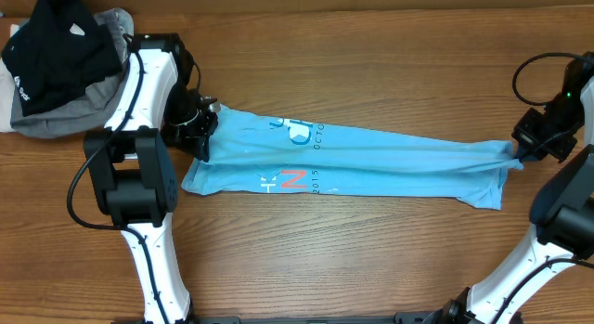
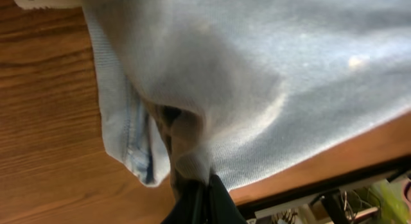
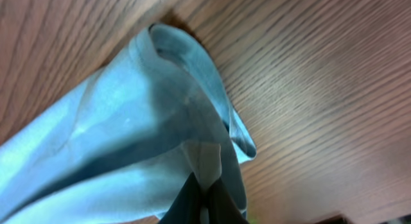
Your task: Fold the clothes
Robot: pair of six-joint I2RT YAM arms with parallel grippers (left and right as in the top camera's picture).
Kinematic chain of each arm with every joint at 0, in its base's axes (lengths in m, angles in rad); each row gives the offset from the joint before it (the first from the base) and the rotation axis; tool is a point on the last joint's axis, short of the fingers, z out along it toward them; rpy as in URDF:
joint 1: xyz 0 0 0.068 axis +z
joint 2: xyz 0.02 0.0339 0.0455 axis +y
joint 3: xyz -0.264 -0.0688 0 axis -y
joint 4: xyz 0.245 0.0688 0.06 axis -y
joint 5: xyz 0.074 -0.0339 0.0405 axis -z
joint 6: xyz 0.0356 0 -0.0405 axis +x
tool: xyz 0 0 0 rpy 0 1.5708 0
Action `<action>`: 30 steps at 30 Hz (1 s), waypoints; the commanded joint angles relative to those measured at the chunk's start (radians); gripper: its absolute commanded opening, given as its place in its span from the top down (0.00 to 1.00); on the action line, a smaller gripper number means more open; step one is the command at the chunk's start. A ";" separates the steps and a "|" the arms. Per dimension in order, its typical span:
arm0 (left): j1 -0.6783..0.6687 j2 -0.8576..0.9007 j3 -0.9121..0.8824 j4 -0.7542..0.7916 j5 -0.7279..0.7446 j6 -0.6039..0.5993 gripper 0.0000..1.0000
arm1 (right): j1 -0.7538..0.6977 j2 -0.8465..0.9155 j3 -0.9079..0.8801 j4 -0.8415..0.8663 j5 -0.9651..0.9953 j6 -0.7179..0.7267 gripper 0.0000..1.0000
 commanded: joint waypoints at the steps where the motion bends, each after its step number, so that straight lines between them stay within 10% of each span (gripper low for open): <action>1: 0.012 -0.005 -0.017 0.009 -0.042 -0.014 0.96 | -0.018 -0.012 -0.002 0.009 0.019 0.007 0.96; 4: 0.018 -0.005 -0.018 0.006 -0.041 -0.014 0.92 | -0.022 -0.012 -0.002 0.006 0.019 0.006 0.88; 6: 0.018 -0.005 -0.018 -0.003 -0.040 -0.014 0.62 | -0.022 -0.012 -0.002 0.001 0.019 0.003 0.50; 7: 0.018 -0.005 -0.018 -0.008 -0.035 -0.014 0.66 | -0.022 -0.012 -0.002 0.000 0.019 0.003 0.37; 9: 0.014 -0.005 -0.018 -0.011 -0.025 -0.014 0.78 | -0.022 -0.012 -0.002 -0.001 0.019 0.003 0.35; 11: 0.010 -0.005 -0.018 -0.011 -0.026 -0.014 0.61 | -0.022 -0.012 -0.002 0.007 0.019 0.003 0.29; 16: 0.011 -0.005 -0.014 -0.005 -0.030 -0.014 0.56 | -0.025 -0.012 -0.002 0.030 0.019 0.002 0.00; 26: 0.011 -0.005 -0.007 0.126 -0.025 -0.014 0.43 | -0.025 -0.012 -0.002 0.080 -0.054 -0.076 0.00; 28: 0.011 -0.005 -0.006 0.143 -0.025 -0.014 0.68 | -0.025 -0.012 -0.002 0.073 -0.175 -0.130 0.14; 29: 0.011 -0.005 -0.002 0.148 -0.018 -0.014 0.94 | -0.024 -0.012 -0.002 0.069 -0.254 -0.166 0.30; 30: 0.011 -0.005 0.006 0.147 0.005 -0.013 0.96 | -0.024 -0.012 -0.002 0.066 -0.297 -0.193 0.53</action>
